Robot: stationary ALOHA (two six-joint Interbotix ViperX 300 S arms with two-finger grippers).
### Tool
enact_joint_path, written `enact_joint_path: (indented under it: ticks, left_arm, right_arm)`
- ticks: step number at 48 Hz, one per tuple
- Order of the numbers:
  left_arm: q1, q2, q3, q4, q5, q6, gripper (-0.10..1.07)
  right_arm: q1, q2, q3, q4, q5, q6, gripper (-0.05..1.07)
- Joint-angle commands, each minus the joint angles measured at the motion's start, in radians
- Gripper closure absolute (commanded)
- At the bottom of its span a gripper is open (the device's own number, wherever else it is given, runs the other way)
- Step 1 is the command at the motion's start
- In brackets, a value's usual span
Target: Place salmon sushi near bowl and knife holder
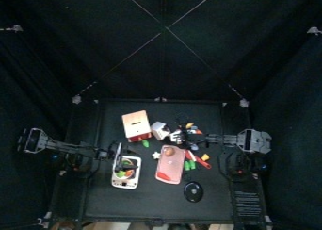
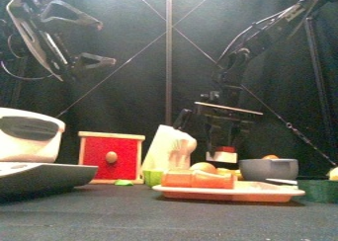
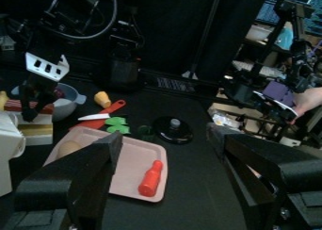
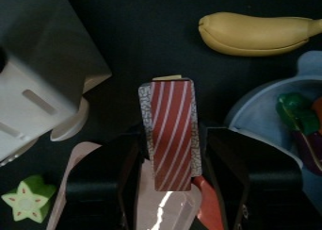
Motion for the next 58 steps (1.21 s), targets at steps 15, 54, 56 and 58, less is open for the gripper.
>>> enact_joint_path:
  ticks: [15, 54, 56, 58]
  left_arm:
    - [-0.002, -0.006, -0.011, 0.003, -0.005, 0.002, -0.05]
    - [-0.002, -0.071, 0.025, -0.002, -0.003, 0.002, -0.05]
    - [-0.002, -0.071, 0.023, -0.002, -0.003, 0.002, -0.05]
    - [-0.002, -0.071, 0.023, -0.002, -0.003, 0.002, -0.05]
  right_arm:
    - [-0.008, 0.000, -0.009, -0.011, -0.009, -0.002, 0.34]
    - [-0.011, 0.015, -0.011, -0.015, -0.009, 0.000, 0.21]
    - [-0.011, 0.017, -0.011, -0.015, -0.009, 0.000, 0.21]
    - [-0.011, 0.017, -0.012, -0.018, -0.009, 0.000, 0.20]
